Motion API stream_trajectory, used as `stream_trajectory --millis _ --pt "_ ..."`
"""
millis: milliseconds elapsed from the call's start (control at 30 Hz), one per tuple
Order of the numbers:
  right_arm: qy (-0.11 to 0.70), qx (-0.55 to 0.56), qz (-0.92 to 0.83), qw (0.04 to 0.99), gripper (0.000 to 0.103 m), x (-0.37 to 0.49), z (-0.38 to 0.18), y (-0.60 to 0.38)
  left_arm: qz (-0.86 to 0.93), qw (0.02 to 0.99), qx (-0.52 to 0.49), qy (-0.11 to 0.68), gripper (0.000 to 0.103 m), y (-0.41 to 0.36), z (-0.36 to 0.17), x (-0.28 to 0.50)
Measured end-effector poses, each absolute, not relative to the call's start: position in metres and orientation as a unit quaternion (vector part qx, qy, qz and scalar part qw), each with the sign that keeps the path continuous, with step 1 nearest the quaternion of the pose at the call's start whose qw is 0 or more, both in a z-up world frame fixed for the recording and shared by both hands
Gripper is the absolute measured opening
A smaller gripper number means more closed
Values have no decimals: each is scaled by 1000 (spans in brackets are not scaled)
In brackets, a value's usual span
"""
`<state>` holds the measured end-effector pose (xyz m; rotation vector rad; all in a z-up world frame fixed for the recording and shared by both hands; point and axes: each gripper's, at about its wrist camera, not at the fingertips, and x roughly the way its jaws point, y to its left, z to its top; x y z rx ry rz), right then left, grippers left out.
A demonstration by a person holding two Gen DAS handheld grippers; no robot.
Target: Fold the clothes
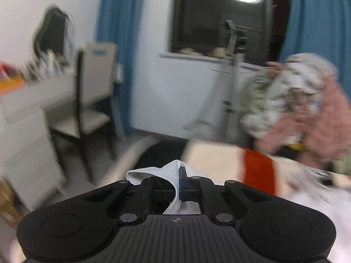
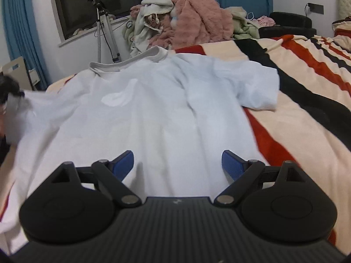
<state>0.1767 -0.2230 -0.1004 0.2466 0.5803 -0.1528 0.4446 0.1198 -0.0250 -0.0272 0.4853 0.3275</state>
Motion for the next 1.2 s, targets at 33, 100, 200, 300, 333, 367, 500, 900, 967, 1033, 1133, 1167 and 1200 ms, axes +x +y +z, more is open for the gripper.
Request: stream_trajectory --millis 33,100,200,300,333,367,500,900,967,1033,1133,1167,1200 --pt "282 118 -71 950 88 179 -99 -219 181 952 8 246 2 121 -26 461" --pt "275 105 -68 953 88 183 -99 -214 207 943 35 257 2 123 -29 481" --pt "268 85 -74 957 88 190 -102 -210 210 940 32 267 10 122 -36 479" --pt "263 69 -79 959 88 198 -106 -211 213 936 28 277 35 122 -43 477" --pt "263 70 -79 959 88 199 -107 -212 214 935 27 281 58 122 -45 476" --pt "263 72 -75 959 88 200 -107 -212 216 934 25 284 75 121 -47 476" --pt "257 70 -54 962 88 198 -104 -211 202 935 10 292 78 121 -43 447" --pt "216 82 -31 972 88 154 -72 -216 46 925 -57 373 77 53 -36 150" --pt "209 80 -29 974 88 143 -65 -216 28 918 -47 393 73 40 -43 108" --pt "208 70 -27 975 89 131 -59 -216 10 910 -38 413 70 27 -51 65" --pt "222 53 -40 973 88 112 -46 -221 -18 896 -23 442 63 7 -63 2" --pt "221 55 -43 973 89 103 -41 -224 -20 895 -12 445 62 4 -63 -10" --pt "219 63 -43 973 89 94 -37 -227 -19 895 2 446 61 2 -64 -16"
